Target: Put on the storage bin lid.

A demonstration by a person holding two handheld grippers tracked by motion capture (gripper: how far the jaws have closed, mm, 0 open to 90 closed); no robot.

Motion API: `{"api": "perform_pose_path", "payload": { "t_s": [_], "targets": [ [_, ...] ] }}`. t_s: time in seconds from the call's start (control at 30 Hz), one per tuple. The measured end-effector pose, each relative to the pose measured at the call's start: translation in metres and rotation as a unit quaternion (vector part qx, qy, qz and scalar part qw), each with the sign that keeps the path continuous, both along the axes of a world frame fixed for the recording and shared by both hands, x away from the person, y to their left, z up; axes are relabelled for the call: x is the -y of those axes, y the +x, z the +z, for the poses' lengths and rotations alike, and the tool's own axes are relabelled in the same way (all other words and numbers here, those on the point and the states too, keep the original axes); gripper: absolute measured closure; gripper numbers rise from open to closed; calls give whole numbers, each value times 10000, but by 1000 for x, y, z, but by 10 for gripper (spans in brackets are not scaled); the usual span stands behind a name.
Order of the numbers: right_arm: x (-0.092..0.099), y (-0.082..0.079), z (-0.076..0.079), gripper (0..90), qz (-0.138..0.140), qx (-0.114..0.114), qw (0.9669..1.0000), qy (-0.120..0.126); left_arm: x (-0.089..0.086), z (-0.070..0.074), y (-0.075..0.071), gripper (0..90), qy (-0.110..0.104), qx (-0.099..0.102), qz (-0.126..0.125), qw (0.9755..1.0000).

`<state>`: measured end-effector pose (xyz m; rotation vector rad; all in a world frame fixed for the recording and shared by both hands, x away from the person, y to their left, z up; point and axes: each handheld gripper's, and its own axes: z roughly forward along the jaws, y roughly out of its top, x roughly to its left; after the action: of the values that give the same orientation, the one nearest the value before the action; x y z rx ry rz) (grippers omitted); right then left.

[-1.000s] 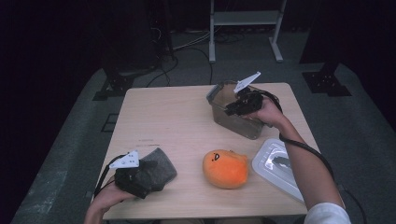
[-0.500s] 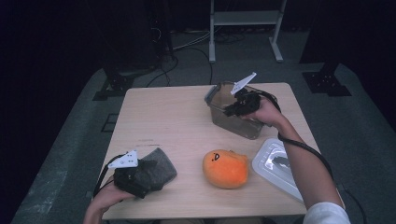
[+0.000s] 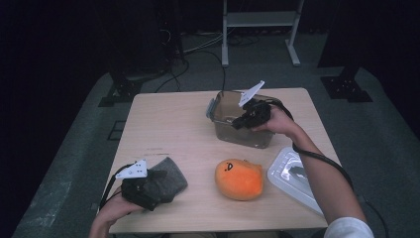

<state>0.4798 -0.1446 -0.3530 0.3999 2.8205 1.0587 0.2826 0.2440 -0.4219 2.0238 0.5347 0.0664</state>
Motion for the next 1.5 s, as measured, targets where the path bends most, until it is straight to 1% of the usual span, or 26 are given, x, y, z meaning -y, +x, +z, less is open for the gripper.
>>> {"api": "perform_pose_path", "payload": {
  "t_s": [0.2,0.3,0.4,0.67,0.8,1.27,1.47,1.5],
  "targets": [
    [-10,-10,0,783,214,-42,9998,-2,1,0,0,84,25,6,-10,10000],
    [-13,-14,0,782,344,-25,9994,5,1,1,0,84,43,21,-33,10000],
    [-17,-18,0,783,409,-64,9991,-15,2,0,0,84,30,7,-35,10000],
    [-27,-31,1,782,680,-63,9976,-75,3,0,0,84,54,-9,-69,10000],
    [-30,-37,1,782,786,-63,9969,-77,3,1,-1,84,32,-9,-44,10000],
    [-36,-50,1,782,973,-36,9952,-74,5,1,-1,84,60,-24,-80,9999],
    [-35,-50,1,782,957,-53,9954,-56,4,1,-1,84,48,-12,-75,10000],
    [-35,-50,2,753,926,-59,9957,-81,4,1,0,84,51,-14,-74,10000]
  ]
}}
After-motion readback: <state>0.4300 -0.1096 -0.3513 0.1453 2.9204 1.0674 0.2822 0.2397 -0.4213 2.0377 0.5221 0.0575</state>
